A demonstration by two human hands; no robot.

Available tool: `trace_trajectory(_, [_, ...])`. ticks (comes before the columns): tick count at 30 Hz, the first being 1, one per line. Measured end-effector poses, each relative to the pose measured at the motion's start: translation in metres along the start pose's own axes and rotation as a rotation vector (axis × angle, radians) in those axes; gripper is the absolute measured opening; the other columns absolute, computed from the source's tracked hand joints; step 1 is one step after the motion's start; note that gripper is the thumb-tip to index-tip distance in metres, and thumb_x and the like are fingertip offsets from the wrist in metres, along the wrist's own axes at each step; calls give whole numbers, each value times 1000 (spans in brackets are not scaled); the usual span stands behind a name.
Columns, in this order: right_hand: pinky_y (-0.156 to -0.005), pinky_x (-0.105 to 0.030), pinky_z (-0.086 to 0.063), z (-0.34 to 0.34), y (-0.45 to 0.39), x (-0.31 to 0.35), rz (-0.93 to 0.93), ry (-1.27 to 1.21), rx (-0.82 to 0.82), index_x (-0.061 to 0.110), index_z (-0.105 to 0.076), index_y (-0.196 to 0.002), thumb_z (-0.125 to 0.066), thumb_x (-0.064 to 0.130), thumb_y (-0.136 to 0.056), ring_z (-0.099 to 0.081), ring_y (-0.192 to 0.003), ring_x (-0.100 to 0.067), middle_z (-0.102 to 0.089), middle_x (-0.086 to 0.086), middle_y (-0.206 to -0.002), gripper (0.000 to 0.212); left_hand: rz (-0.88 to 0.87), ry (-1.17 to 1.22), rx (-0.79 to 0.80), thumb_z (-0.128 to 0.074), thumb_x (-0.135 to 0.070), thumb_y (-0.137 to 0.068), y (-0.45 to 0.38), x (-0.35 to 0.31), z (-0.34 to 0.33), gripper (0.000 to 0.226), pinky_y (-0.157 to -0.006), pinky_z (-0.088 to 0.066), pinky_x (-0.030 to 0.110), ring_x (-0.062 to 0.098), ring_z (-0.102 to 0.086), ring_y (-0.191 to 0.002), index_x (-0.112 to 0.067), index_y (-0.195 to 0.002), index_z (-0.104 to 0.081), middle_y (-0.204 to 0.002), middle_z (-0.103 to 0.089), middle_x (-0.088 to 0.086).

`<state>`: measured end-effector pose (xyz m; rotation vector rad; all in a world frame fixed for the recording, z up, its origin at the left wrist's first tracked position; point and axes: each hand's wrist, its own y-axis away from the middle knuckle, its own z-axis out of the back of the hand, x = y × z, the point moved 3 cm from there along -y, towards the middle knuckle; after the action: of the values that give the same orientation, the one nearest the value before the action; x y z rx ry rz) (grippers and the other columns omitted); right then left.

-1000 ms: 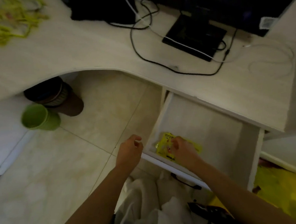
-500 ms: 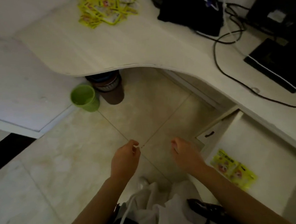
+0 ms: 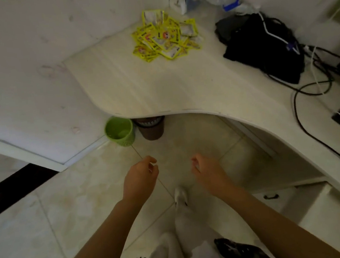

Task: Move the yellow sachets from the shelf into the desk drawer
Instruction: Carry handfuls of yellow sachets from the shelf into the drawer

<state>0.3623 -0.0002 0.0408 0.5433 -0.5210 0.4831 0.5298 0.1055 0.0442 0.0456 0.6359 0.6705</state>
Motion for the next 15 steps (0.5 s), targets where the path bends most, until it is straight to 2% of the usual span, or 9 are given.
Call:
trace_trajectory(4, [-92, -33, -45, 21, -60, 23, 38, 6, -6, 10, -52, -128, -43, 23, -97, -58, -110, -23, -61, -8, -121, 34, 0, 0, -47, -52, -28, -93, -64, -13, 23, 23, -78, -52, 34, 18, -62, -89, -21, -113, -61, -93, -67, -1])
trace_trajectory(10, [-87, -32, -46, 57, -148, 52, 105, 23, -8, 11, -54, -120, -44, 23, -96, -60, -104, -25, -64, -9, -113, 28, 12, 20, -103, -55, -26, -92, -149, -35, 44, 18, -73, -54, 34, 17, -63, -80, -19, -105, -64, -88, -67, 0])
trace_trajectory(15, [-90, -32, -48, 87, -207, 70, 138, 60, -22, 11, -53, -125, -44, 23, -97, -59, -107, -22, -62, -7, -119, 31, 26, 66, -68, -55, -27, -93, -208, -48, 54, 19, -77, -55, 35, 16, -63, -82, -20, -109, -63, -91, -68, -1])
